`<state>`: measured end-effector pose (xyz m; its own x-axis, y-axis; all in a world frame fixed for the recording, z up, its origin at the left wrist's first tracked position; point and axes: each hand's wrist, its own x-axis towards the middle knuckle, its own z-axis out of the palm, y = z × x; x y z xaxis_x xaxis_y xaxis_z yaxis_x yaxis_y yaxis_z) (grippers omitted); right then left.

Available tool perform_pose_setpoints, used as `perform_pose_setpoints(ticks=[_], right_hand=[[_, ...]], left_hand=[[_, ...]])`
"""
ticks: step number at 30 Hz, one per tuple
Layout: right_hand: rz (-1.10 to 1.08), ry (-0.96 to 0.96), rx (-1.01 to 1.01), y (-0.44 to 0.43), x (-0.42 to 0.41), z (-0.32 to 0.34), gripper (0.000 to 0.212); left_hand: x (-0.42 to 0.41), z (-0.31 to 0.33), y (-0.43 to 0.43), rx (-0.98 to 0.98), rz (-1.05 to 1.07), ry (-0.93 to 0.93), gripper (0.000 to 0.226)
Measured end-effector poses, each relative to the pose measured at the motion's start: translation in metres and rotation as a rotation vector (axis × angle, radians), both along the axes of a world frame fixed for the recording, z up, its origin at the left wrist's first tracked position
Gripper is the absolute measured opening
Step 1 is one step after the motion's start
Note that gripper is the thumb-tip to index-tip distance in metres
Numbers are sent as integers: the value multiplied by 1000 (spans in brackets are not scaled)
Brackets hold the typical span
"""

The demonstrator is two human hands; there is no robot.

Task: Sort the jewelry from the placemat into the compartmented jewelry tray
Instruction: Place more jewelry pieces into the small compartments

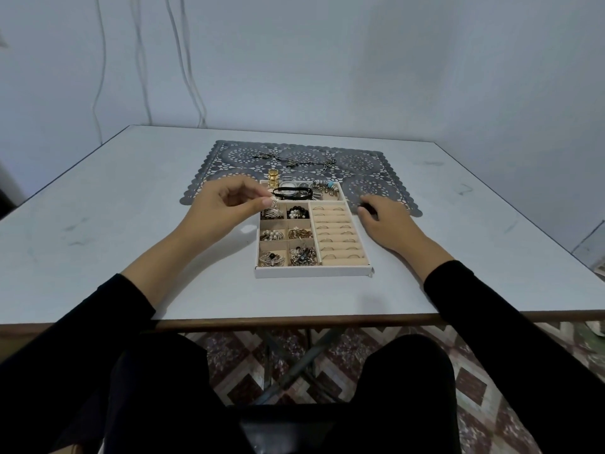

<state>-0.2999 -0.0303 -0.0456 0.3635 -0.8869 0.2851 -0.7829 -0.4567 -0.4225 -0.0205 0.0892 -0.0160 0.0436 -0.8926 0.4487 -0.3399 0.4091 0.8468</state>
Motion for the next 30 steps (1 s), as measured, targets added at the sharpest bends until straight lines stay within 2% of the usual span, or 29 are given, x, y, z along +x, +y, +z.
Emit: perform_pose_setpoints(ticks=[4,10,19,23,30], right_hand=[[11,42,-37,-4,0,-5,25],[23,53,-40,-4,0,-6,23],[37,47,-46,-5,0,-6,26],[40,53,-49,-7,-1,-9,24],[53,54,-56,-10,-2,-10,19]], left_hand=[[-2,4,8,22,-39,-40,22],[-4,10,22,64,-130,-105,14],[1,21,28,192,-243,-338,17],[0,25,25,188,-239,-490,12],[-10,27,18,196,-252,-617,11]])
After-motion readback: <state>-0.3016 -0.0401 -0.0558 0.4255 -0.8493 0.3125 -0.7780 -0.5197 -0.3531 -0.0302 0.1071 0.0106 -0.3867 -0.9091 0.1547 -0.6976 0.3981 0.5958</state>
